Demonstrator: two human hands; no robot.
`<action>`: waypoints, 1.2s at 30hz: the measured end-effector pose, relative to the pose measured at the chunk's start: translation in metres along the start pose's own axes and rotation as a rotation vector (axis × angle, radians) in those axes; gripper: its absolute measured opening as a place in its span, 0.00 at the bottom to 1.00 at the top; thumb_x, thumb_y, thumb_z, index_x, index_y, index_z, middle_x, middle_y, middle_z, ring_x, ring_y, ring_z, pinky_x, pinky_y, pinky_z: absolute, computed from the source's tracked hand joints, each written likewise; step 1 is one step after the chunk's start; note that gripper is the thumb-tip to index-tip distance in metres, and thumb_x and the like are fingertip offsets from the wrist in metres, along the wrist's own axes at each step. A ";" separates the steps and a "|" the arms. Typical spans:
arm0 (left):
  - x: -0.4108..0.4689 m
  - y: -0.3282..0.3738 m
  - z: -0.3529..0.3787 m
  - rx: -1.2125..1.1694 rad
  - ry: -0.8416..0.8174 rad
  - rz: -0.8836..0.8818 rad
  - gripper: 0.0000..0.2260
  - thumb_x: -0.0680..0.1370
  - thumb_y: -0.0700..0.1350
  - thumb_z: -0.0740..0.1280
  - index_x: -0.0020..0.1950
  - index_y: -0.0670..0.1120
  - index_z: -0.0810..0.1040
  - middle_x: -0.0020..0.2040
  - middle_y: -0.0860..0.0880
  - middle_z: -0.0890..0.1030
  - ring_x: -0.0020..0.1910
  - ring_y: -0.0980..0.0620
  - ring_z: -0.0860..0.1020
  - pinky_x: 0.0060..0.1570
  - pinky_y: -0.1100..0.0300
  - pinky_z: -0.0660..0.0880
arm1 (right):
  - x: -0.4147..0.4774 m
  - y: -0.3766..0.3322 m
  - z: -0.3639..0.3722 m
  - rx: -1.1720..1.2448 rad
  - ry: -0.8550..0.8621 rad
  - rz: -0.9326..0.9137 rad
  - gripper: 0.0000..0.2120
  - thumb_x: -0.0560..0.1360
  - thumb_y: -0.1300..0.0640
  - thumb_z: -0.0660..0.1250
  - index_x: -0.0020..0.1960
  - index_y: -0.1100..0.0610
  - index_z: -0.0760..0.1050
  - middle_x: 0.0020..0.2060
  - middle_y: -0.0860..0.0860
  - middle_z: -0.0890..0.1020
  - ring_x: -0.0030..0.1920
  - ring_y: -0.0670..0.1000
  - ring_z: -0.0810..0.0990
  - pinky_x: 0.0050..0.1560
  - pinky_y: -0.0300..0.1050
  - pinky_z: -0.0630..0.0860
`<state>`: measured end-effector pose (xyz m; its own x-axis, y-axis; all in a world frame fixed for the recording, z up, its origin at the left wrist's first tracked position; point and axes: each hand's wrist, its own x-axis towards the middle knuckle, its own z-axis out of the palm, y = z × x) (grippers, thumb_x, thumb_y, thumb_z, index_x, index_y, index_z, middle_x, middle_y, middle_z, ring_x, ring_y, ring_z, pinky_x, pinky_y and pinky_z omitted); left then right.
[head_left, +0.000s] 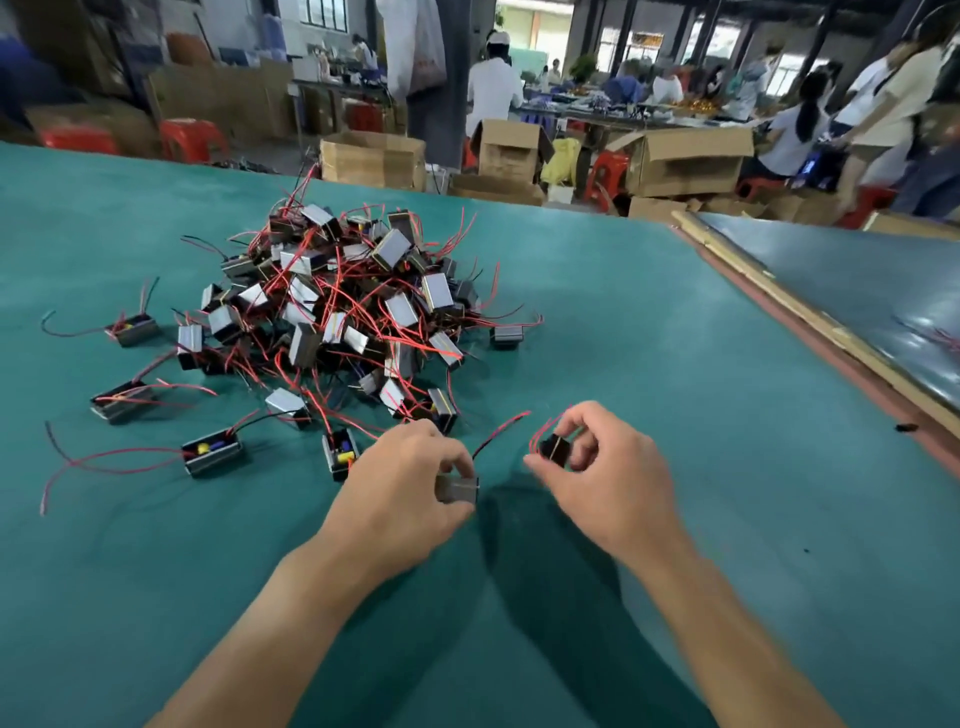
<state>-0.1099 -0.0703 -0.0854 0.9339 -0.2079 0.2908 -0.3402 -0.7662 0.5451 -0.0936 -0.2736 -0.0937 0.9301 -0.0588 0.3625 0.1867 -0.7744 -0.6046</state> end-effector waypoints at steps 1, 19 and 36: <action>-0.001 0.002 0.001 0.010 0.012 0.008 0.05 0.70 0.51 0.75 0.42 0.53 0.83 0.41 0.55 0.78 0.46 0.54 0.75 0.49 0.54 0.73 | 0.001 0.003 -0.002 -0.038 -0.085 0.018 0.19 0.63 0.43 0.78 0.41 0.46 0.69 0.32 0.36 0.77 0.33 0.43 0.75 0.30 0.39 0.65; -0.004 0.002 0.003 0.163 0.023 0.005 0.09 0.67 0.38 0.73 0.41 0.52 0.80 0.31 0.59 0.70 0.40 0.55 0.67 0.38 0.60 0.65 | 0.001 0.004 -0.016 -0.153 -0.417 -0.039 0.21 0.65 0.46 0.74 0.29 0.53 0.63 0.22 0.44 0.71 0.26 0.47 0.66 0.28 0.44 0.64; -0.007 0.012 0.001 -0.104 0.080 0.146 0.04 0.72 0.45 0.76 0.46 0.51 0.84 0.39 0.57 0.78 0.34 0.59 0.74 0.36 0.69 0.67 | 0.002 0.001 -0.009 0.013 -0.387 -0.051 0.08 0.75 0.52 0.72 0.37 0.49 0.78 0.27 0.42 0.76 0.29 0.42 0.72 0.32 0.34 0.65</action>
<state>-0.1205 -0.0785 -0.0818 0.8636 -0.2596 0.4322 -0.4847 -0.6636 0.5699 -0.0946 -0.2802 -0.0867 0.9695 0.2239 0.0999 0.2380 -0.7616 -0.6027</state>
